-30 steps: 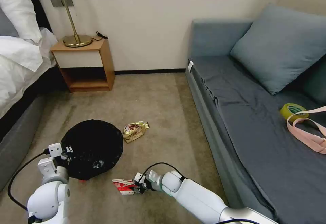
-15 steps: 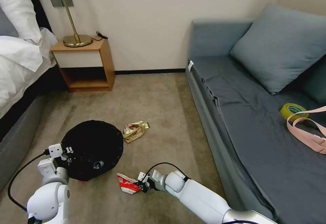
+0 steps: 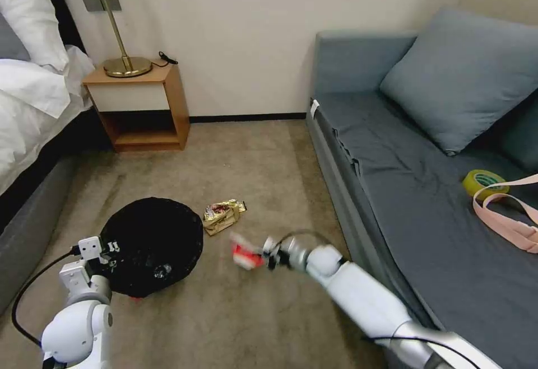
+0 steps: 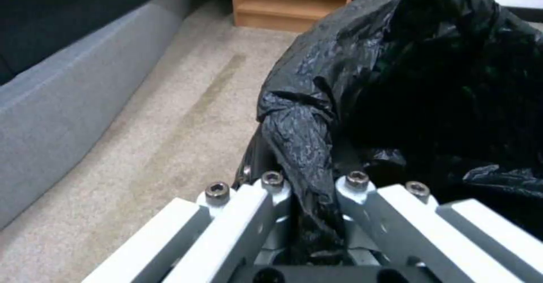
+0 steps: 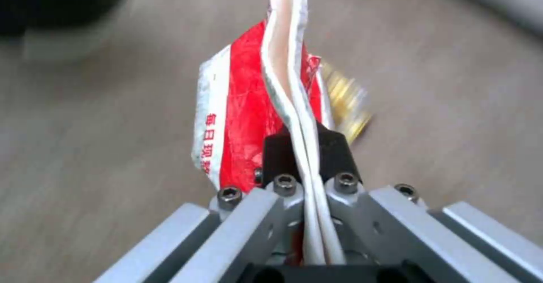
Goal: Pick up the trash bin, then pick up the garbage on the floor and place it into the trash bin.
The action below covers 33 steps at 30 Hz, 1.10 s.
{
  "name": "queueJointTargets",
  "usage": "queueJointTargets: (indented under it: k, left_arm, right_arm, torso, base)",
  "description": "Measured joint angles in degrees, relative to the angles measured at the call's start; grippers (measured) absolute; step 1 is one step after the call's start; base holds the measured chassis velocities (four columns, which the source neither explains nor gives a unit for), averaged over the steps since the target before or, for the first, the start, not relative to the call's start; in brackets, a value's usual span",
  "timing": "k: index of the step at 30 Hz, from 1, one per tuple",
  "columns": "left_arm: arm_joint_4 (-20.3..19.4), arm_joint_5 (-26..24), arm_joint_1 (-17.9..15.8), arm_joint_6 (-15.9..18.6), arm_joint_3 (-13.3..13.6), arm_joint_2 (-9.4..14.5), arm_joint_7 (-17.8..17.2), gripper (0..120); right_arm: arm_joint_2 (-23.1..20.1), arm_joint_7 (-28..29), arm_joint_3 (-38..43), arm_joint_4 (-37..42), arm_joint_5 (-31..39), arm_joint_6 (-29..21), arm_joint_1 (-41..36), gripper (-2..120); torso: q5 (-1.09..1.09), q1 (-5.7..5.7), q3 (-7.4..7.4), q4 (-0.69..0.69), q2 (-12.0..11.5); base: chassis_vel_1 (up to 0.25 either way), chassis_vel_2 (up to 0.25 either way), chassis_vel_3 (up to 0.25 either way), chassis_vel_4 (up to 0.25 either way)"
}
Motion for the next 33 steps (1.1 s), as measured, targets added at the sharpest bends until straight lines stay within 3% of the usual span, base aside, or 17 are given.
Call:
queueJointTargets:
  k: [3,6,11,16,25,33]
  left_arm:
    - [0.01,0.06,0.08,0.05,0.12,0.04,0.01,3]
    - [0.00,0.15,0.09,0.13,0.26,0.03,0.02,3]
    - [-0.05,0.43,-0.28,0.37,0.34,0.08,0.04,3]
    - [-0.06,0.65,-0.49,0.56,0.37,0.15,0.02,3]
    - [-0.50,1.24,-0.63,0.62,0.85,-0.47,0.02,3]
    - [-0.58,1.20,-0.48,0.47,0.89,-0.89,0.08,3]
  right_arm:
    - [-1.83,0.35,-0.20,8.11,4.66,-2.52,1.84,0]
    - [-2.07,0.55,-0.87,10.96,6.59,-3.50,2.60,0]
    - [0.04,3.27,-3.61,18.41,16.85,-8.00,5.10,0]
    - [2.58,5.48,-8.40,20.28,24.25,-9.66,6.78,0]
    - [8.32,6.99,-14.04,15.08,25.30,-9.00,6.25,0]
    - [10.65,8.56,-16.73,12.57,23.11,-7.99,3.66,0]
  torso:
    - [0.00,0.00,0.00,0.00,0.00]
    - [0.00,0.00,0.00,0.00,0.00]
    - [-0.02,0.00,0.00,0.00,0.00]
    - [-0.02,0.00,0.00,0.00,0.00]
    - [-0.02,0.00,0.00,0.01,0.00]
    - [-0.02,0.00,0.00,0.01,0.00]
  base:
    - [0.000,0.000,0.000,0.000]
    - [0.000,0.000,0.000,0.000]
    - [0.000,0.000,0.000,0.000]
    - [0.000,0.000,0.000,0.000]
    - [0.000,0.000,0.000,0.000]
    - [0.000,0.000,0.000,0.000]
